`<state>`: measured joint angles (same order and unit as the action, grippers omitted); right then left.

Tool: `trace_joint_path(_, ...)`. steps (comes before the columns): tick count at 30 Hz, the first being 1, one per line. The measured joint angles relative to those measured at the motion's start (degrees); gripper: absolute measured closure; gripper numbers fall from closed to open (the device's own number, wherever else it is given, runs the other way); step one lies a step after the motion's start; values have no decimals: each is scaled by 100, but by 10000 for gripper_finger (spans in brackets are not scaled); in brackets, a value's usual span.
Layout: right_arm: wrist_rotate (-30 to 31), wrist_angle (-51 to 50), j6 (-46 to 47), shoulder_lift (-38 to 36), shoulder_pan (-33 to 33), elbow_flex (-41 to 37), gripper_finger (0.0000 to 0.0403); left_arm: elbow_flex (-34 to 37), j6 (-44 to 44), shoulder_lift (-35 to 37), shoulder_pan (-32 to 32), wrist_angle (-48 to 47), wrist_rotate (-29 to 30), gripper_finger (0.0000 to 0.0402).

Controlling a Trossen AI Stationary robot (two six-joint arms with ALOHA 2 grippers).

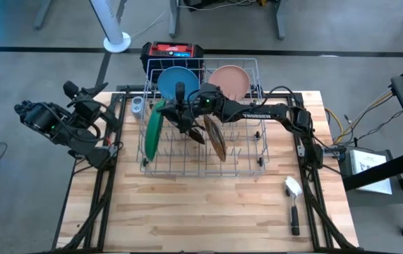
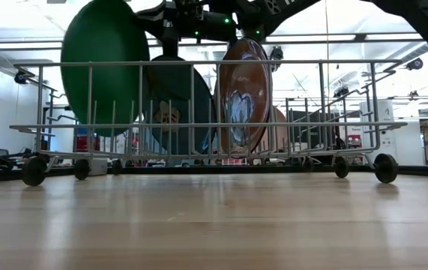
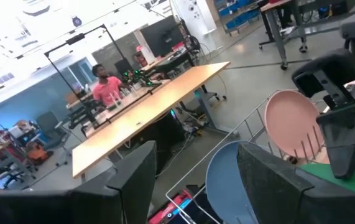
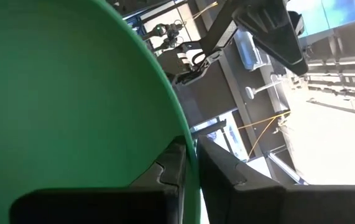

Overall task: Sort dishes
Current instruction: Put the green plate into the dish rack

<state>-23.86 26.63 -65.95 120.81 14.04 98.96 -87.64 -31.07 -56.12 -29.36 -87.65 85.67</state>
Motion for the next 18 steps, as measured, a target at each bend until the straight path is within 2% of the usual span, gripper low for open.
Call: trace_joint_path(18, 56, -186, -9, 0, -11, 0, 289, -7, 11, -7, 0, 16, -4, 191)
